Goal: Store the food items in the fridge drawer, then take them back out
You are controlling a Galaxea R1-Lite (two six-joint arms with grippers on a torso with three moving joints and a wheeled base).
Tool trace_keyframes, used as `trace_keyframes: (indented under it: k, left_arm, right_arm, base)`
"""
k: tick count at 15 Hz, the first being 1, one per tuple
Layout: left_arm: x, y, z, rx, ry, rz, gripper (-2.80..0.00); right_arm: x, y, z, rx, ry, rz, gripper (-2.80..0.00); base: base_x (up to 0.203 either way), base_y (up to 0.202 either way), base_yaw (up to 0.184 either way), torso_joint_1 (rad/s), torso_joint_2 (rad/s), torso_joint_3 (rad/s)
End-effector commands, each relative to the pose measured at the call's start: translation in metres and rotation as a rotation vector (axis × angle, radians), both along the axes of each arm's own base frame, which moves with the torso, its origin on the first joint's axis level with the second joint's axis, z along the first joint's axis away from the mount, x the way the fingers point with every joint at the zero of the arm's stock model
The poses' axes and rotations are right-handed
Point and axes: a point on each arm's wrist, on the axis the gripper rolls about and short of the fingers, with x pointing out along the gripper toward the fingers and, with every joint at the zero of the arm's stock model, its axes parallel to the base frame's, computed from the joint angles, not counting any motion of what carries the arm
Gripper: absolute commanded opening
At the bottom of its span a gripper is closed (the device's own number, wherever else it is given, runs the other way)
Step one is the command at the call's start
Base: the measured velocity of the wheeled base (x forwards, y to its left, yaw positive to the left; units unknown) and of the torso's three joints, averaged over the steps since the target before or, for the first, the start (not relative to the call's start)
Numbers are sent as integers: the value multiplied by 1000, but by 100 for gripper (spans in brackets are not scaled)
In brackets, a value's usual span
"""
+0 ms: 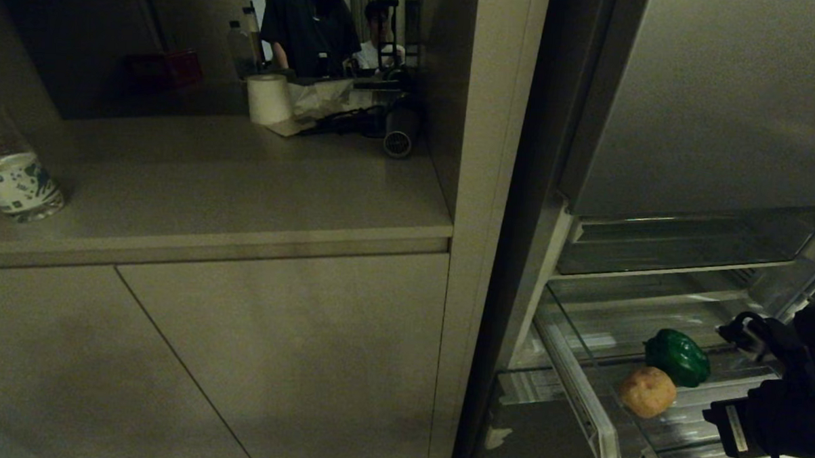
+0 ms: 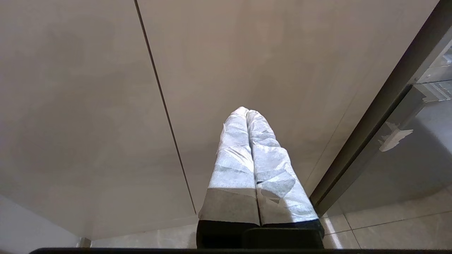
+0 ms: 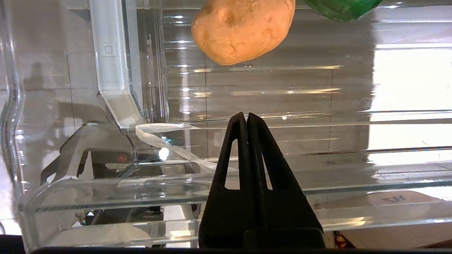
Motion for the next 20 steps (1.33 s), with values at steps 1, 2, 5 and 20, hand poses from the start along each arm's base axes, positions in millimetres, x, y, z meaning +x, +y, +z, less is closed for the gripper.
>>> trace_keyframes:
  k: [1,2,5,20]
  left_arm:
    - [0,0,0,0,1,0,-280]
    - [0,0,0,0,1,0,-280]
    - [0,0,0,0,1,2,-280]
    - [0,0,0,0,1,0,-280]
  right_arm:
    - [-6,-1,3,-6,-11,-6,-280]
    - [-13,-1,4,-23,6,-16,-280]
    - [-11,-1,7,-46,15,-4,-280]
    - [52,2,8,-23,-15,14,-280]
  base:
    - [0,0,0,0,0,0]
    - [0,0,0,0,0,0]
    - [0,0,0,0,0,0]
    - [0,0,0,0,0,0]
